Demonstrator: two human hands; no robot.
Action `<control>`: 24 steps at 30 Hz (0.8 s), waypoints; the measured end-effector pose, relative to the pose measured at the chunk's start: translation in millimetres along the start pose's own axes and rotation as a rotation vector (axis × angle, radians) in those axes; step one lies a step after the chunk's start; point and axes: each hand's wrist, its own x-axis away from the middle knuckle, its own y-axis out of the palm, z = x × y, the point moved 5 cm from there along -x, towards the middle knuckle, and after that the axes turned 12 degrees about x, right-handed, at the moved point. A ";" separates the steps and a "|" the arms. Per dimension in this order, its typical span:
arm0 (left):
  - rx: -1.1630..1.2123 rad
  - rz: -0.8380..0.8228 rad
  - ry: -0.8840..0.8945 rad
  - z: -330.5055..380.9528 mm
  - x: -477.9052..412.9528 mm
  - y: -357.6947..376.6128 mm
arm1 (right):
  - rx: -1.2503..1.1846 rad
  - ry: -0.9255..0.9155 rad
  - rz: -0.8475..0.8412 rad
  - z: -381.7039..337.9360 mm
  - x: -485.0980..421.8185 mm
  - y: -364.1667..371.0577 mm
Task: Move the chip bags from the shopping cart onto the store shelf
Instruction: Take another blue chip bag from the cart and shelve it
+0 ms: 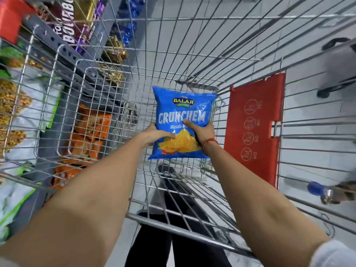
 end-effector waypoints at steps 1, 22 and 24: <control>-0.005 -0.011 0.019 3.7 5.2 -0.7 | 0.002 -0.016 0.003 -6.3 3.6 -0.8; 0.271 0.241 0.817 151.8 294.8 -109.7 | -0.169 -0.624 -0.162 -278.3 227.2 16.4; 0.272 0.309 0.892 158.9 335.0 -126.3 | -0.165 -0.712 -0.182 -308.1 263.6 24.3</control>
